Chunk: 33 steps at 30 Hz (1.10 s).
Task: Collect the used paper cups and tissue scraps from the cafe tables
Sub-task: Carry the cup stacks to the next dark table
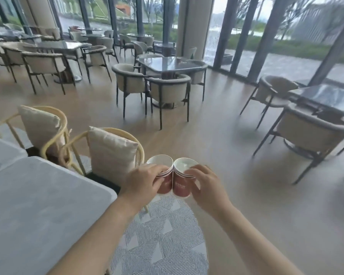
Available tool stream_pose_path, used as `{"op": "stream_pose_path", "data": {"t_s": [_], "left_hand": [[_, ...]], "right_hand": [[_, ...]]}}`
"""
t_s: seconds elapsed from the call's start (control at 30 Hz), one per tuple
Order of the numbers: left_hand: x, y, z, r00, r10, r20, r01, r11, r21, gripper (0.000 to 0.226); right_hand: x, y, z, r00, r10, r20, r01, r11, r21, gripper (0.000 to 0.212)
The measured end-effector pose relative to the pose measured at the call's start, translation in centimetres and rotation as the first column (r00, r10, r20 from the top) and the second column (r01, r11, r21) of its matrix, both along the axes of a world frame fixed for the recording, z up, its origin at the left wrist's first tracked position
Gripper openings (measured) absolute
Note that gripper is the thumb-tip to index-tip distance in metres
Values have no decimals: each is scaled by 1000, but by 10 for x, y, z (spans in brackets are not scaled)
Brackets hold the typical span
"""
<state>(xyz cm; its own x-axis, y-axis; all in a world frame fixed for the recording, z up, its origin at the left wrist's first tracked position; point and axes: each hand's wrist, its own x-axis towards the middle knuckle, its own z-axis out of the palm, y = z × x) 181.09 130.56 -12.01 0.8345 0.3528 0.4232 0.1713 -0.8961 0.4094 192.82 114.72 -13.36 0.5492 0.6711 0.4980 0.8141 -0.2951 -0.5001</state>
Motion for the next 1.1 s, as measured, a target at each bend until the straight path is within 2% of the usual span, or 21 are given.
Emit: {"op": "stream_pose_path", "data": {"t_s": [0.2,0.37,0.5,0.67,0.8,1.1], "left_hand": [[53,-24,-10,987,-146,-61,145,989,-19,26],[92,-27,-29,967,-224,-124,213,973,-92,28],[135,-13,-45,963,-242,-120,224,964,-147,29],[214,26,-60,962,-241,-128,213,956,-201,27],[291,69,-48,964,-235,-123,209,958,-196,24],[439,153,12,953,-303,13,303,950,-75,28]], "right_hand": [[28,-42,-16,989,-143,-37,143,990,1,22],[50,-50,-32,971,-226,-76,224,974,-32,22],[89,-43,-40,956,-279,-91,275,960,-57,20],[168,-9,-40,953,-274,-127,270,962,-49,23],[245,32,-24,960,-253,-123,247,967,-61,24],[385,114,23,965,-256,-63,257,966,15,22]]}}
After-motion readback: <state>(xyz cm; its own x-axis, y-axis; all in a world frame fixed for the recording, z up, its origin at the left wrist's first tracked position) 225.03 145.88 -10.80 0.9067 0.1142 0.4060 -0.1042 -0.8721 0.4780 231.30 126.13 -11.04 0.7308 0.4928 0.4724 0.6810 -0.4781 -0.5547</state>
